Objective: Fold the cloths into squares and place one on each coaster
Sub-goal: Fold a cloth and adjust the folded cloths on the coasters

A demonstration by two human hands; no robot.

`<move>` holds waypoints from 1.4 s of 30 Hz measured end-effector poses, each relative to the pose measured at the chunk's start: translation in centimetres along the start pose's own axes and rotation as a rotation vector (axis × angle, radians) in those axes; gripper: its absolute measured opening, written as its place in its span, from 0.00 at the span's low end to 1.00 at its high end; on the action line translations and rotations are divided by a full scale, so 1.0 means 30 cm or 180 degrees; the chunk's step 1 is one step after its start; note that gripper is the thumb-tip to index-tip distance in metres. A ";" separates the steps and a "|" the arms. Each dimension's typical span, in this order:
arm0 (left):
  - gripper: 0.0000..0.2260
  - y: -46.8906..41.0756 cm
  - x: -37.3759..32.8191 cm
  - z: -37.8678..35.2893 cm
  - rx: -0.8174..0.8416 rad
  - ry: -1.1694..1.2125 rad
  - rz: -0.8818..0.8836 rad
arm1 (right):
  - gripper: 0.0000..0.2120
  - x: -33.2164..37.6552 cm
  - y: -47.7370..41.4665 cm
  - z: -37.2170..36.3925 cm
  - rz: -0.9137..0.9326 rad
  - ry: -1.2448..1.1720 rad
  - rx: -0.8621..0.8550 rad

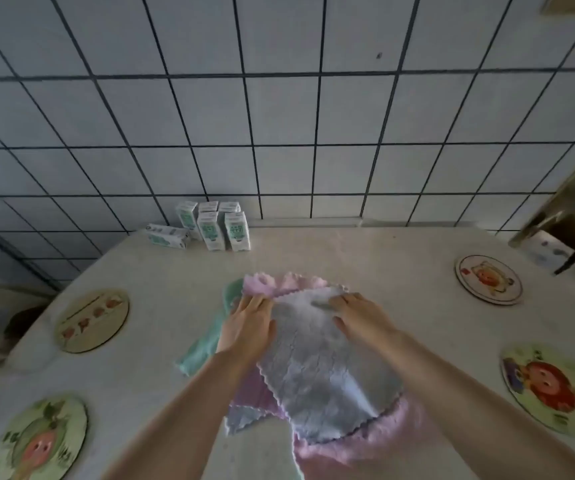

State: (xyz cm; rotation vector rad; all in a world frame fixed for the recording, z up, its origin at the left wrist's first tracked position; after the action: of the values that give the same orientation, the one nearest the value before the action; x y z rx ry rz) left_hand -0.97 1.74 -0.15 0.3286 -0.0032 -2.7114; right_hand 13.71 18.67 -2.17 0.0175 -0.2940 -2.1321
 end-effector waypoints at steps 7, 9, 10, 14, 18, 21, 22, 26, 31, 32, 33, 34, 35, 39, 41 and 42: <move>0.19 -0.070 0.064 -0.080 -0.0008 0.0230 0.0292 | 0.27 -0.054 -0.198 -0.089 -0.0069 -0.0269 0.0324; 0.16 -0.069 0.078 -0.093 -0.0122 0.0290 0.0247 | 0.29 -0.061 -0.241 -0.109 -0.0001 -0.0343 0.0341; 0.15 -0.068 0.086 -0.100 -0.0196 0.0312 0.0205 | 0.30 -0.063 -0.263 -0.118 0.0024 -0.0344 0.0324; 0.15 -0.063 0.100 -0.109 -0.0365 0.0456 0.0092 | 0.23 -0.063 -0.317 -0.142 -0.0004 -0.0228 0.0285; 0.14 -0.054 0.099 -0.099 -0.0278 0.0908 0.0529 | 0.16 -0.069 -0.326 -0.151 0.0017 -0.0032 0.0049; 0.15 -0.053 0.112 -0.099 -0.0195 0.1388 0.0905 | 0.13 -0.074 -0.318 -0.137 0.0012 0.0046 -0.0106; 0.14 -0.051 0.118 -0.096 -0.0204 0.1506 0.1010 | 0.11 -0.076 -0.312 -0.127 0.0004 0.0031 -0.0110; 0.07 -0.039 0.137 -0.069 -0.0206 0.1692 0.1115 | 0.08 -0.096 -0.263 -0.063 0.0001 -0.0123 -0.0133; 0.07 -0.008 0.135 0.010 -0.0160 0.1766 0.1022 | 0.02 -0.124 -0.173 0.071 -0.0246 -0.0883 -0.0275; 0.07 0.002 0.131 0.032 -0.0204 0.1795 0.1025 | 0.02 -0.123 -0.156 0.103 -0.0245 -0.0952 -0.0355; 0.06 0.012 0.128 0.056 -0.0241 0.1825 0.1025 | 0.02 -0.120 -0.138 0.134 -0.0232 -0.0992 -0.0427; 0.06 0.023 0.125 0.082 -0.0273 0.1848 0.1024 | 0.02 -0.111 -0.119 0.168 -0.0216 -0.1042 -0.0475; 0.06 0.036 0.125 0.109 -0.0307 0.1874 0.1034 | 0.02 -0.100 -0.102 0.198 -0.0188 -0.1116 -0.0525; 0.07 0.094 0.148 0.231 -0.0471 0.1826 0.0933 | 0.02 -0.035 -0.044 0.310 0.0038 -0.1422 -0.0786; 0.06 0.133 0.170 0.300 -0.0567 0.1740 0.0860 | 0.02 0.016 -0.018 0.366 0.0172 -0.1475 -0.0969; 0.05 0.155 0.184 0.335 -0.0635 0.1702 0.0833 | 0.02 0.048 -0.005 0.395 0.0219 -0.1483 -0.1038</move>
State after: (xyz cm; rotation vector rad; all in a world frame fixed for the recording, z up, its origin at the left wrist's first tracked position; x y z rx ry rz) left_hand -6.35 -5.18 8.61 0.9087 0.3468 -2.2678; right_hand 11.28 19.95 9.47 -0.6746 -0.2081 -2.0721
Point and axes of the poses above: each hand's wrist, its own y-axis away from the middle knuckle, its own z-axis out of the back of the hand, x = y × z, the point moved 2 cm from there along -y, towards the middle knuckle, and after that the axes turned 6 degrees about -z, right-handed, at the moved point
